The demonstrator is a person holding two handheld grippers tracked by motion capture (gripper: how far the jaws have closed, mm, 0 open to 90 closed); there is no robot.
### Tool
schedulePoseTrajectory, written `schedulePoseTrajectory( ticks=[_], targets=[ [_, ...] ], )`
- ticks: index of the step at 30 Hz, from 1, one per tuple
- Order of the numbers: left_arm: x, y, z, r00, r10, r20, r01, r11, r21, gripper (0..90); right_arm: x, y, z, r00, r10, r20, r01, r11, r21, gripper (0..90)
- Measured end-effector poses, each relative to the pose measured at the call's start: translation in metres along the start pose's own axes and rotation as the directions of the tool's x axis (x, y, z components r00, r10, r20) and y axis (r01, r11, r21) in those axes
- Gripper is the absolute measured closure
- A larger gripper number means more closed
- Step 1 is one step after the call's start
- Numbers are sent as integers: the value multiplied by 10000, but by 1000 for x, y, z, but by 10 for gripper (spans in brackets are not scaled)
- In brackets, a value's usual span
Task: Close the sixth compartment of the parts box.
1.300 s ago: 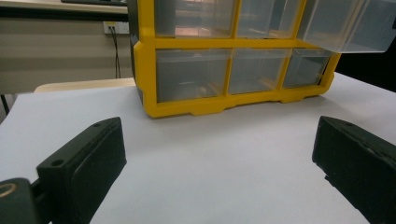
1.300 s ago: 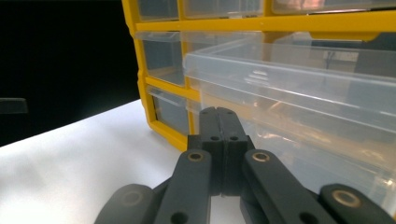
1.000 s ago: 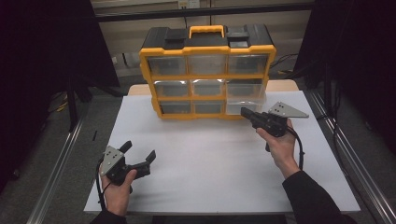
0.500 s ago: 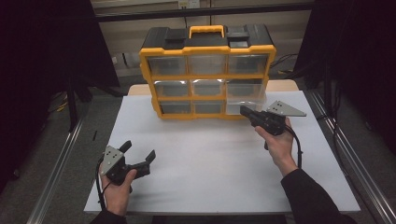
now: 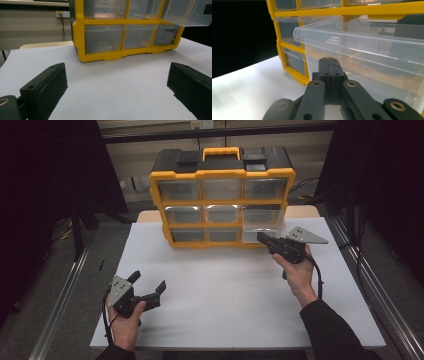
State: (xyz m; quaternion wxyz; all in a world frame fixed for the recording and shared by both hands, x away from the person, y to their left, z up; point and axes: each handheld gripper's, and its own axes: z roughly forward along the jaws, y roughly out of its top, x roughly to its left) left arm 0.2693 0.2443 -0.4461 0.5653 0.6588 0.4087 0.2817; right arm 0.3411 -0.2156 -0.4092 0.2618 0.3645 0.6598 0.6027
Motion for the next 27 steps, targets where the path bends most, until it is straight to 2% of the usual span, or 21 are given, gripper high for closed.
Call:
schedulePoseTrajectory(
  ticks=[9,12,13,14,15,18,20,21,27],
  targets=[
    [1,0,0,10000,17,-33,-17,10000,39,29,0,0,3,9999,122,-39,-122,9999,2,900],
    [1,0,-1,9998,160,-148,-158,9998,120,29,1,-1,5,10000,67,-45,-67,10000,12,900],
    [0,1,-1,9999,25,-147,-24,10000,62,29,1,-1,5,10000,70,-17,-70,10000,15,900],
    [1,1,-1,9997,208,-160,-205,9996,172,29,1,-1,5,10000,54,23,-54,10000,-1,900],
    [1,0,0,9999,90,-119,-90,9999,66,29,1,-1,6,10000,88,11,-88,10000,-8,900],
    [2,1,-2,9997,193,-156,-190,9996,204,31,-1,-1,6,9999,147,41,-147,9999,-44,900],
    [1,1,-1,9998,72,-196,-70,9999,84,31,-2,-2,7,9995,253,184,-251,9996,-112,900],
    [1,1,-1,9996,191,-200,-188,9997,173,30,-3,-2,8,9994,297,198,-295,9995,-132,900],
    [1,1,-1,9996,212,-182,-209,9996,173,31,-3,-2,9,9989,388,256,-383,9991,-200,900]
  ],
)
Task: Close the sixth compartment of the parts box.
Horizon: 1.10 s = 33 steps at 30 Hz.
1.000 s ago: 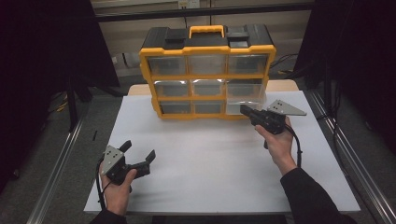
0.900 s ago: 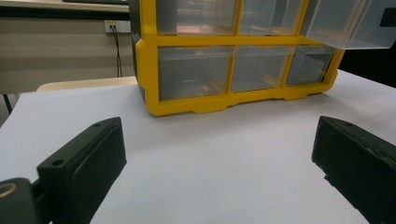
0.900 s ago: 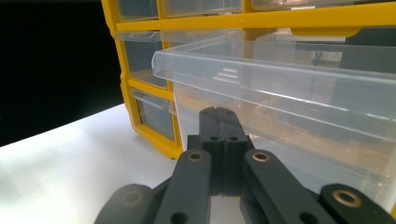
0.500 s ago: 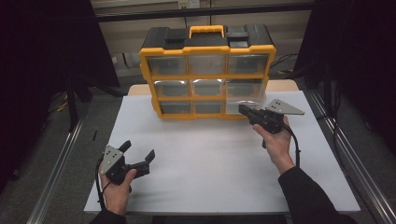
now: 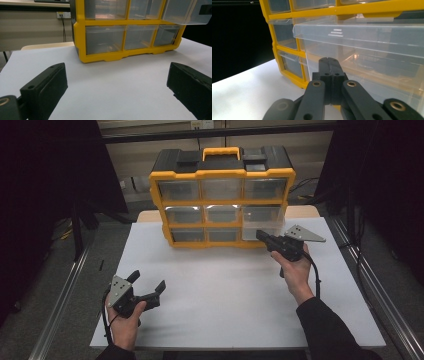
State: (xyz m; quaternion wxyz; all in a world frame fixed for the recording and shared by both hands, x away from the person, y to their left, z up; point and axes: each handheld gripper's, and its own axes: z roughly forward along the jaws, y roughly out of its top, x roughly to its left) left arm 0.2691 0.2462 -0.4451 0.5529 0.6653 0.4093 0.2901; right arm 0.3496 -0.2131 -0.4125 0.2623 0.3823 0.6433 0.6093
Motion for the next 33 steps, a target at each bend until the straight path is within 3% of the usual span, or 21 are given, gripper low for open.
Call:
schedulePoseTrajectory(
  ticks=[33],
  targets=[
    [-2,0,1,10000,-57,73,58,9999,-105,29,-5,7,8,9994,230,260,-222,9993,-310,900]
  ],
)
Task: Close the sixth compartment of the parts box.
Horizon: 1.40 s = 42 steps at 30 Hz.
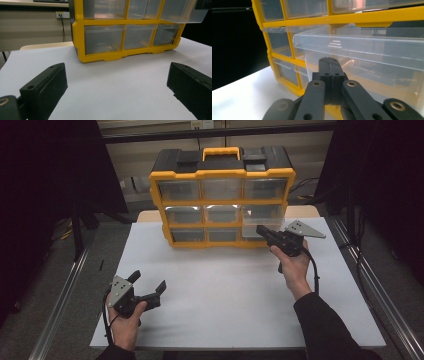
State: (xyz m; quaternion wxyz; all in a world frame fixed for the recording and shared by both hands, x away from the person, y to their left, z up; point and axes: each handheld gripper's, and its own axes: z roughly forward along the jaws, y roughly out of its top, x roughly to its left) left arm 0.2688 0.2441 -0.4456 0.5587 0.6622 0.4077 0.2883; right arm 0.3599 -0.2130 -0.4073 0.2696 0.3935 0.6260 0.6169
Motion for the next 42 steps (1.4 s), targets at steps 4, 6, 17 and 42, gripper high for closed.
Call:
schedulePoseTrajectory(
  ticks=[4,6,17,42],
  targets=[
    [1,0,-1,10000,93,-10,-93,9999,56,29,1,0,2,10000,10,18,-10,10000,-18,900],
    [1,0,-1,10000,41,61,-41,10000,47,30,1,0,2,10000,-11,1,11,10000,0,900],
    [-1,0,-1,9998,182,82,-182,9998,-2,30,-1,1,6,10000,-57,77,57,10000,20,900],
    [-3,0,-1,9996,285,-12,-285,9995,112,31,-5,5,15,9998,69,171,-68,10000,-62,900]
  ],
)
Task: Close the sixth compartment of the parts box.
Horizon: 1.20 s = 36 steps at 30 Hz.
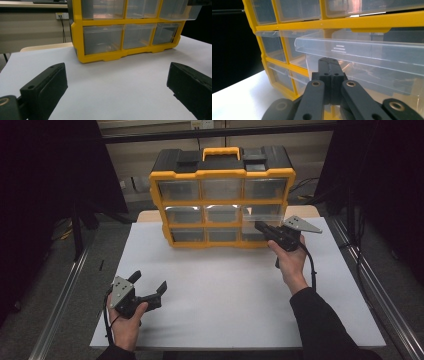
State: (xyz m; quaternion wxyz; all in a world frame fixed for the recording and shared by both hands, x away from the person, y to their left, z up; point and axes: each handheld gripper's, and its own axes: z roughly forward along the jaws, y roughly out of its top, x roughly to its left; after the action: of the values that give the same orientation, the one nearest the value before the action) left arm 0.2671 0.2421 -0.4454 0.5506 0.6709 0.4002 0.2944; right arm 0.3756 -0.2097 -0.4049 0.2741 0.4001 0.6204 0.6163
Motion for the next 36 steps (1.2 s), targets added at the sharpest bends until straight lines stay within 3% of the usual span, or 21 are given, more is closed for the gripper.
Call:
schedulePoseTrajectory(
  ticks=[12,20,22,36],
  targets=[
    [0,0,1,9998,-203,85,204,9996,-176,31,-4,4,6,9999,50,120,-50,10000,-15,900],
    [0,0,1,9997,-206,96,208,9996,-170,31,-6,4,8,9998,134,171,-133,9999,-78,900],
    [1,0,1,9999,-112,21,112,9999,18,31,-7,4,8,9997,142,191,-141,9999,-60,900],
    [1,0,1,9999,-149,7,149,9998,-93,31,-9,4,13,9997,154,171,-154,9999,7,900]
  ],
)
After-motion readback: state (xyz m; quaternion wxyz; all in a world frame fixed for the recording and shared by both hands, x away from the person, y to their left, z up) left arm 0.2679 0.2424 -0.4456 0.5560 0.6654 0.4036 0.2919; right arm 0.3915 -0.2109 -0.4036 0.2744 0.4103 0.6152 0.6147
